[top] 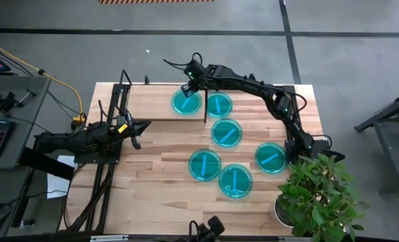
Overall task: Place and stack plates onto a shelf
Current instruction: Stack the blue plate on top of the blue plate on the shelf
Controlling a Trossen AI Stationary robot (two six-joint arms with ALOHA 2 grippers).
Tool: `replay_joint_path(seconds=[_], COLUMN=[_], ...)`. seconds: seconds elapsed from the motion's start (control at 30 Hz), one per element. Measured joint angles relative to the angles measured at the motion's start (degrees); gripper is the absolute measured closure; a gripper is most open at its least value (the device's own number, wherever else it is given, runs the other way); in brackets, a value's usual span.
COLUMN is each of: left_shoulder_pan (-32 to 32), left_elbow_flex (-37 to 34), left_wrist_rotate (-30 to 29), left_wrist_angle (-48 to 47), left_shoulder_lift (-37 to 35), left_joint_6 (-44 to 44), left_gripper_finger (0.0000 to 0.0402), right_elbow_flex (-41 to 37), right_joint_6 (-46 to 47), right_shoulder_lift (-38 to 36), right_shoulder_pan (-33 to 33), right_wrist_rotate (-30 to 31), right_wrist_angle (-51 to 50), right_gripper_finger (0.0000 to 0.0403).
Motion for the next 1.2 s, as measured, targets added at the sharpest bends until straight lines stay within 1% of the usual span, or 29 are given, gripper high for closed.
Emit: replay_joint_path(seconds=[0.13,0.27,0.33,0.43,0.5,0.6,0.67,0.77,0.83,0.9,1.0,1.07,1.13,1.2], left_shoulder_pan=[0.0,0.0,0.0,0.0,0.0,0.0,0.0,0.0,0.0,0.0,0.0,0.0,0.0,0.0], left_elbow_flex=[0.0,0.0,0.0,0.0,0.0,0.0,0.0,0.0,0.0,0.0,0.0,0.0,0.0,0.0], left_wrist_rotate=[0.0,0.0,0.0,0.0,0.0,0.0,0.0,0.0,0.0,0.0,0.0,0.0,0.2,1.3], left_wrist_angle=[0.0,0.0,0.0,0.0,0.0,0.0,0.0,0.0,0.0,0.0,0.0,0.1,0.8,3.1], left_shoulder_lift=[0.0,0.0,0.0,0.0,0.0,0.0,0.0,0.0,0.0,0.0,0.0,0.0,0.0,0.0], left_joint_6=[0.0,0.0,0.0,0.0,0.0,0.0,0.0,0.0,0.0,0.0,0.0,0.0,-1.2,-6.0], left_gripper_finger=[0.0401,0.0401,0.0401,0.0401,0.0401,0.0401,0.0401,0.0401,0.0401,0.0401,0.0401,0.0401,0.0401,0.0401], right_elbow_flex=[1.9,2.5,1.7,-3.0,-9.5,-24.4,-35.8,-52.3,-62.2,-71.2,-82.2,-87.8,-91.9,-94.3], right_joint_6=[-3.6,-10.7,-13.8,-16.3,-16.8,-15.0,-12.5,-5.9,-0.7,4.2,10.1,13.5,16.5,19.2], right_shoulder_lift=[-2.5,-7.8,-10.9,-16.5,-21.4,-31.6,-39.4,-50.7,-57.9,-64.5,-72.3,-76.2,-79.3,-81.5], right_shoulder_pan=[-0.1,0.1,0.4,0.5,0.5,0.8,1.5,3.0,4.3,6.1,9.1,10.6,11.5,12.2], right_wrist_rotate=[0.2,-1.9,-2.4,-4.0,-5.8,-7.6,-9.2,-12.5,-14.9,-17.2,-19.1,-19.0,-17.6,-16.6], right_wrist_angle=[-0.7,-5.3,-8.7,-12.8,-12.4,-5.8,0.7,12.2,20.0,30.0,43.3,50.9,56.4,59.2], right_gripper_finger=[0.0255,0.0248,0.0247,0.0247,0.0247,0.0247,0.0247,0.0247,0.0247,0.0247,0.0247,0.0247,0.0247,0.0247])
